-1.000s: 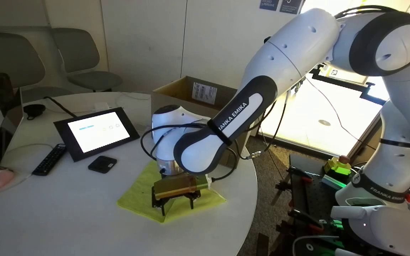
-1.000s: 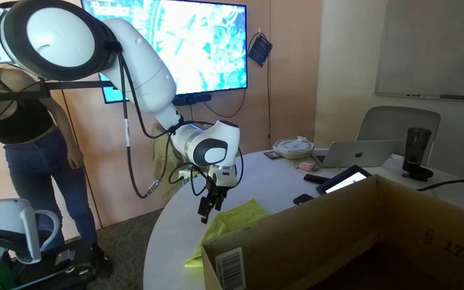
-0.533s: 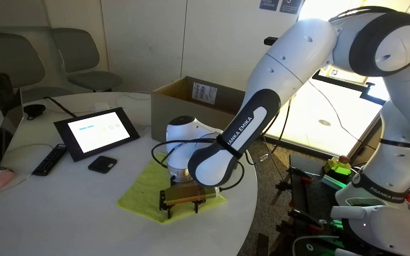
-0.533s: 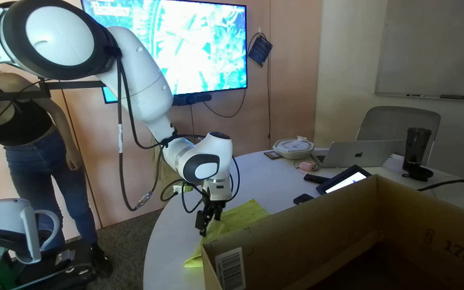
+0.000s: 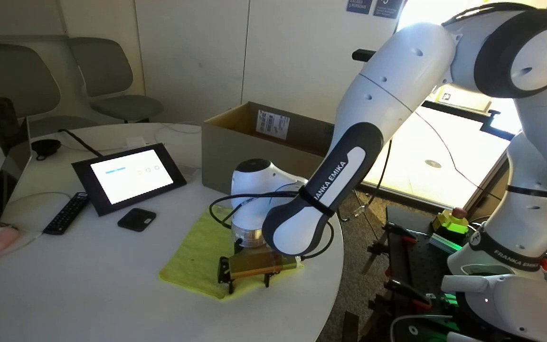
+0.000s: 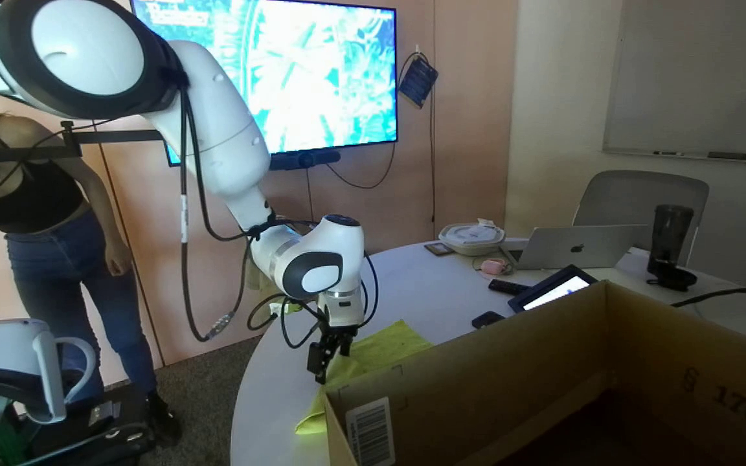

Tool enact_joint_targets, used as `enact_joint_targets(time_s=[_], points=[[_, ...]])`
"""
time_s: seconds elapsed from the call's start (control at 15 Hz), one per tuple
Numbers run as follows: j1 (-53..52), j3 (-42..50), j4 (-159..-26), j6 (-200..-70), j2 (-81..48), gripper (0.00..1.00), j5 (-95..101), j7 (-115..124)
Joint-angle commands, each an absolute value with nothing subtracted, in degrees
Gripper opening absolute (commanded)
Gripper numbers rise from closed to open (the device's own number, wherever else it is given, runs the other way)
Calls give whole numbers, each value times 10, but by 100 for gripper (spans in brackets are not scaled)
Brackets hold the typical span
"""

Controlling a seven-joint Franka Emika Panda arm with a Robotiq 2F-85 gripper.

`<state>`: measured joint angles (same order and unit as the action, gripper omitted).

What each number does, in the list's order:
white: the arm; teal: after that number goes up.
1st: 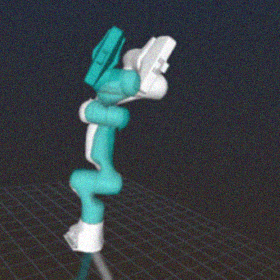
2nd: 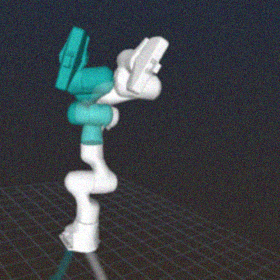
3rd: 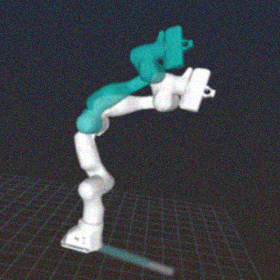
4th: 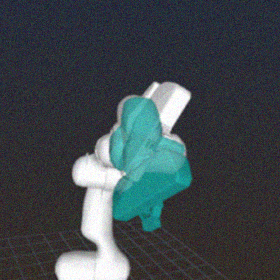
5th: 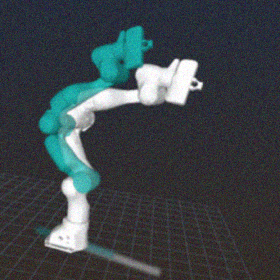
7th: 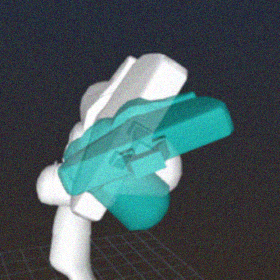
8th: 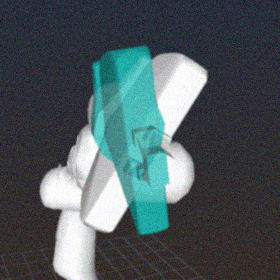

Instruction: Put the marker on the towel, fold the towel then put it in the box

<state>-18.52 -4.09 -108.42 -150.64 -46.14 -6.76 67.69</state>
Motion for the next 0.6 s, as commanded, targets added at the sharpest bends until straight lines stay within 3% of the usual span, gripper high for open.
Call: enact_joint_targets(time_s=[0.0, 0.53], points=[[-197, -37, -1151, -1507, -413, 100, -81, 679], [-212, -69, -1288, -1481, -322, 100, -115, 720]])
